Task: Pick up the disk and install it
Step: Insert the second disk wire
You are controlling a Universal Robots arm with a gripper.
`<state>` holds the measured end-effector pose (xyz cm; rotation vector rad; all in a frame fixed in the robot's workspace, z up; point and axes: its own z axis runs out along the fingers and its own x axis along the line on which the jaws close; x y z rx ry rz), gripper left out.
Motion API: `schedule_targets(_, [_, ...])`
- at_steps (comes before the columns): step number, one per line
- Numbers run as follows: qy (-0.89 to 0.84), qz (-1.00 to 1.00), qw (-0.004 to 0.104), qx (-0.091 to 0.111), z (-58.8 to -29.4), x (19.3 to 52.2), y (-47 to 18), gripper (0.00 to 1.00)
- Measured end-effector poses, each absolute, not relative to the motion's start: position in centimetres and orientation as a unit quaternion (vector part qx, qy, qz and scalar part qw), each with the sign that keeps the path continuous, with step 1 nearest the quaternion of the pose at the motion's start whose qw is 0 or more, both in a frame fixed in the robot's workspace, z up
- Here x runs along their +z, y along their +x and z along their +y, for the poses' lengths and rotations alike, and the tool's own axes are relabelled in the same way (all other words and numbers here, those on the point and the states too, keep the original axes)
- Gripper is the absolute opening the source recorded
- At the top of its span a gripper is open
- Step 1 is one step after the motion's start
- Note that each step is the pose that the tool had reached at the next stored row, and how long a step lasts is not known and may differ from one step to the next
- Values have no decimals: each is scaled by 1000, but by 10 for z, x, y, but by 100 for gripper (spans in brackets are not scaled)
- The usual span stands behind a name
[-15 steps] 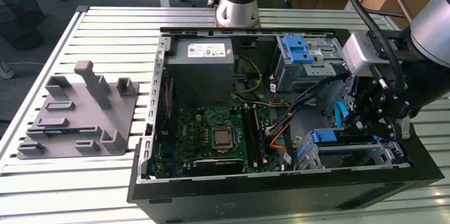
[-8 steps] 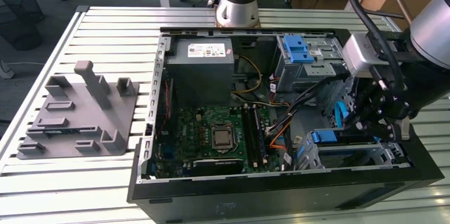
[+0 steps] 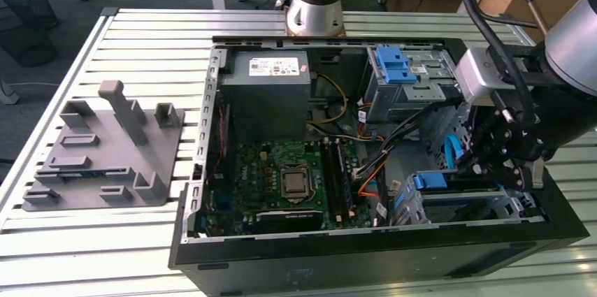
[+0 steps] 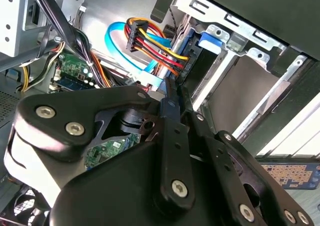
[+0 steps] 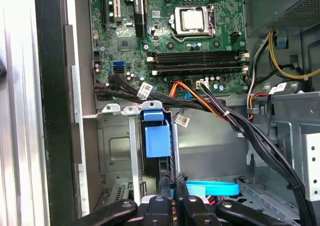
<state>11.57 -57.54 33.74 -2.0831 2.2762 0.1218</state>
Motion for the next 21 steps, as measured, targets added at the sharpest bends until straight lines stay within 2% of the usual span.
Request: schedule_targets(21, [-673, 737, 30, 43, -577, 331, 116, 16])
